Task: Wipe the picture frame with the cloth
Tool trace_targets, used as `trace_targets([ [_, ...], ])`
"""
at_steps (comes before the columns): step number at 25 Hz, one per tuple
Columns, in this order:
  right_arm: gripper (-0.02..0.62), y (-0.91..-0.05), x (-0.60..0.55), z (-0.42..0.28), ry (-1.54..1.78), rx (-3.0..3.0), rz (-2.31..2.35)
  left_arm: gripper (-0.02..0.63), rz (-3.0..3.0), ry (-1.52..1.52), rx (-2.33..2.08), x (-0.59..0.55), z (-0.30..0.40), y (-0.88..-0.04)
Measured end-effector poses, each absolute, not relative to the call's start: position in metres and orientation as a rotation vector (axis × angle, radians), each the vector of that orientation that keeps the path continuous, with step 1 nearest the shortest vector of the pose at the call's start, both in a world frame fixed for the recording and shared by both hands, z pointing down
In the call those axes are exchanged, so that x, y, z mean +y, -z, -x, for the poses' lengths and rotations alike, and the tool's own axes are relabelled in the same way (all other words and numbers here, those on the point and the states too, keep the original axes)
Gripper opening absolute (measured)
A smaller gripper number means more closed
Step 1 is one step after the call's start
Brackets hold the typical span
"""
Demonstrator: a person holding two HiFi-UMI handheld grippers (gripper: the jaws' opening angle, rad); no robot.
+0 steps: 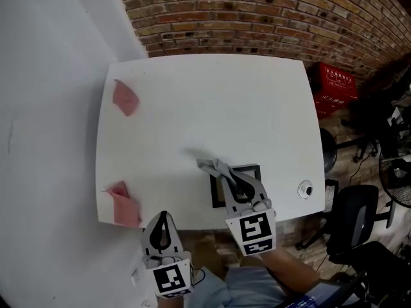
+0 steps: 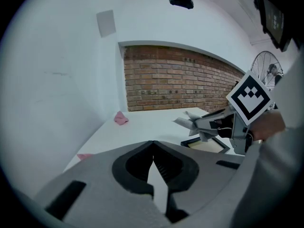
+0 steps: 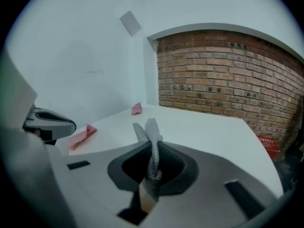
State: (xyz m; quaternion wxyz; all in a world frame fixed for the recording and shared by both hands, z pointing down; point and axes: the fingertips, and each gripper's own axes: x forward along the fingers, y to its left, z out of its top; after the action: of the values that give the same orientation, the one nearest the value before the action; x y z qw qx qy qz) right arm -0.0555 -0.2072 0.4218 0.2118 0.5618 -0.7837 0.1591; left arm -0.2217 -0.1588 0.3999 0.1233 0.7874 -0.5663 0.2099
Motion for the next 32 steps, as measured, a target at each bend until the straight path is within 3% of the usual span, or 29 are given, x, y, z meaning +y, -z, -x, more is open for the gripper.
trace_targets([
  [12, 0.034, -0.473, -0.214, 0.085, -0.503, -2.116, -1.473, 0.009, -2.257, -0.686, -1.603, -0.170, 0.250, -0.440],
  [32, 0.034, -0.490, -0.207, 0.062, -0.547, -2.044, -1.522, 0.009, -2.265, -0.719, -1.549, -0.169, 0.241, -0.453],
])
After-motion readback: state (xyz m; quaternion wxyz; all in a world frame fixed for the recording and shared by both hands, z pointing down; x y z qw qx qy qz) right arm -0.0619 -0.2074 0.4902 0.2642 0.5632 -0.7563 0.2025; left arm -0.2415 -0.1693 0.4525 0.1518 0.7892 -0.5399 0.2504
